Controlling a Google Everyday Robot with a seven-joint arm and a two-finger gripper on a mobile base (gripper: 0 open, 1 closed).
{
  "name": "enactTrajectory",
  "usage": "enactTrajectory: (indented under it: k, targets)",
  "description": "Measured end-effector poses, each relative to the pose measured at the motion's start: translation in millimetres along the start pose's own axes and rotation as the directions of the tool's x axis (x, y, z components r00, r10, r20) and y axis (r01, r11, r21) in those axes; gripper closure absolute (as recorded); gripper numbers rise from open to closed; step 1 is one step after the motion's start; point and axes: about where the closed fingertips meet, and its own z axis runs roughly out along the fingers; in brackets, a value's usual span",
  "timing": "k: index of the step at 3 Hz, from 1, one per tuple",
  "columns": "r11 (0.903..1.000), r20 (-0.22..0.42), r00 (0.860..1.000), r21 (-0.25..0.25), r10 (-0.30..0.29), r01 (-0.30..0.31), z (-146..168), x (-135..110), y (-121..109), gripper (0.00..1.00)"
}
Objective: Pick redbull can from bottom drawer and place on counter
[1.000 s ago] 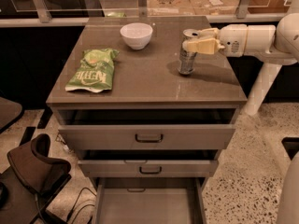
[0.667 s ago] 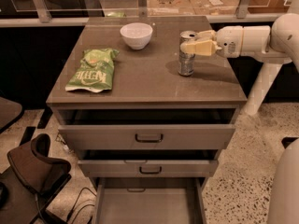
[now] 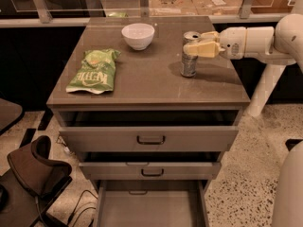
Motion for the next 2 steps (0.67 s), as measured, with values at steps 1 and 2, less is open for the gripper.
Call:
enactTrajectory:
  k: [1,2]
  targets:
    - [1.0,0.0,1.0,-0.005,0.0,0.0,3.5,0.0,0.7,0.35]
    - [0.9999,0.001,1.0,-0.011,0.001,-0.001,7.0,-0.1,1.5,0.12]
